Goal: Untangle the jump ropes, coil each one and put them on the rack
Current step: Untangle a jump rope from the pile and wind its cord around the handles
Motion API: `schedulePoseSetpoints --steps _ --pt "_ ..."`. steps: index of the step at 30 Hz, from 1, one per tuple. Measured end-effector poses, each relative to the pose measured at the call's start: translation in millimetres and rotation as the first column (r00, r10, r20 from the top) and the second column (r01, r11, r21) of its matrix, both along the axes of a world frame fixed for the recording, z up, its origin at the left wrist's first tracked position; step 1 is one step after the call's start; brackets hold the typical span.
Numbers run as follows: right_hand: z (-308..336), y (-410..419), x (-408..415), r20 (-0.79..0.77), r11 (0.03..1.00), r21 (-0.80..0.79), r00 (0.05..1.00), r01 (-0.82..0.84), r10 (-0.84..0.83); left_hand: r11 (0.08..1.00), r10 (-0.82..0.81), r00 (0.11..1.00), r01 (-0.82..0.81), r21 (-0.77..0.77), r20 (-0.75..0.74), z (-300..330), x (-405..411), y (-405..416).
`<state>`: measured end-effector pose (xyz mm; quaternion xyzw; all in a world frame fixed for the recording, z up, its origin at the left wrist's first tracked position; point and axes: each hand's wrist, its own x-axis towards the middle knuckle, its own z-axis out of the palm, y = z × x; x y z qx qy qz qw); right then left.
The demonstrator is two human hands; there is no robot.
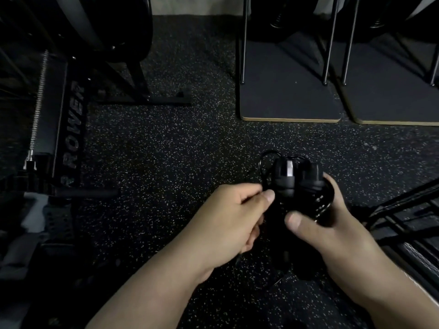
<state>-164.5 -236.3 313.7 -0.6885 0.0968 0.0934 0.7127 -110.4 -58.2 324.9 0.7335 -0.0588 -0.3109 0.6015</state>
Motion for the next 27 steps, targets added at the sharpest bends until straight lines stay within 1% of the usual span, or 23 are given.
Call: schedulePoseSetpoints --steps 2,3,5,7,8,12,14,17,18,20,22,23,24,25,27 --pt "1.4 7.6 1.3 0.021 0.992 0.021 0.992 0.123 -0.124 1.0 0.009 1.0 -0.009 -0.018 0.027 0.2 -2.3 -4.4" --pt "1.8 9.2 2.6 0.032 0.986 0.027 0.985 0.166 -0.167 0.998 0.039 0.999 -0.037 -0.042 0.034 0.1 -3.1 -6.8" --pt "0.2 7.8 3.9 0.008 0.967 0.071 0.969 0.245 -0.246 0.98 0.152 0.988 -0.148 -0.135 0.02 -1.0 -5.0 -7.9" --pt "-2.0 4.9 4.5 -0.051 0.945 0.108 0.951 0.309 -0.305 0.942 0.242 0.97 -0.235 -0.239 -0.002 -0.9 -4.4 -6.5" --pt "-2.9 3.3 4.4 -0.062 0.942 0.115 0.949 0.316 -0.311 0.94 0.232 0.972 -0.22 -0.261 0.017 -0.7 -4.2 -5.9" --pt "0.9 1.0 4.8 -0.078 0.942 0.14 0.952 0.305 -0.297 0.968 0.099 0.985 -0.063 -0.243 0.139 0.1 -3.7 -4.7" --pt "2.5 1.6 4.3 -0.077 0.949 0.146 0.96 0.278 -0.269 0.986 0.095 0.959 -0.054 -0.16 0.265 -1.3 -4.3 -3.3" --pt "5.1 4.7 3.3 -0.064 0.957 0.152 0.969 0.246 -0.238 0.991 0.133 0.888 -0.113 -0.07 0.441 -5.3 -6.4 -0.5" --pt "5.3 4.9 2.6 -0.06 0.96 0.153 0.972 0.234 -0.227 0.987 0.158 0.848 -0.152 -0.054 0.506 -7.1 -7.3 -1.0" --pt "6.0 5.6 1.4 -0.052 0.967 0.156 0.979 0.2 -0.195 0.966 0.206 0.726 -0.257 -0.02 0.656 -10.6 -7.8 -1.8" --pt "5.5 5.9 0.7 -0.061 0.973 0.15 0.984 0.178 -0.17 0.939 0.19 0.578 -0.342 0.024 0.794 -13.8 -5.5 -3.6" --pt "5.4 6.2 0.6 -0.069 0.974 0.146 0.984 0.175 -0.166 0.926 0.189 0.52 -0.377 0.025 0.833 -16.0 -3.5 -3.8" --pt "4.3 5.7 0.4 -0.071 0.975 0.138 0.984 0.173 -0.165 0.918 0.211 0.498 -0.396 0.003 0.841 -16.4 -1.3 -4.0" --pt "4.1 5.8 0.2 -0.07 0.977 0.131 0.985 0.168 -0.16 0.919 0.251 0.521 -0.394 -0.031 0.816 -14.7 0.8 -4.1" --pt "4.8 6.2 0.3 -0.062 0.98 0.131 0.987 0.152 -0.145 0.927 0.349 0.658 -0.349 -0.141 0.668 -9.0 2.4 -4.2"
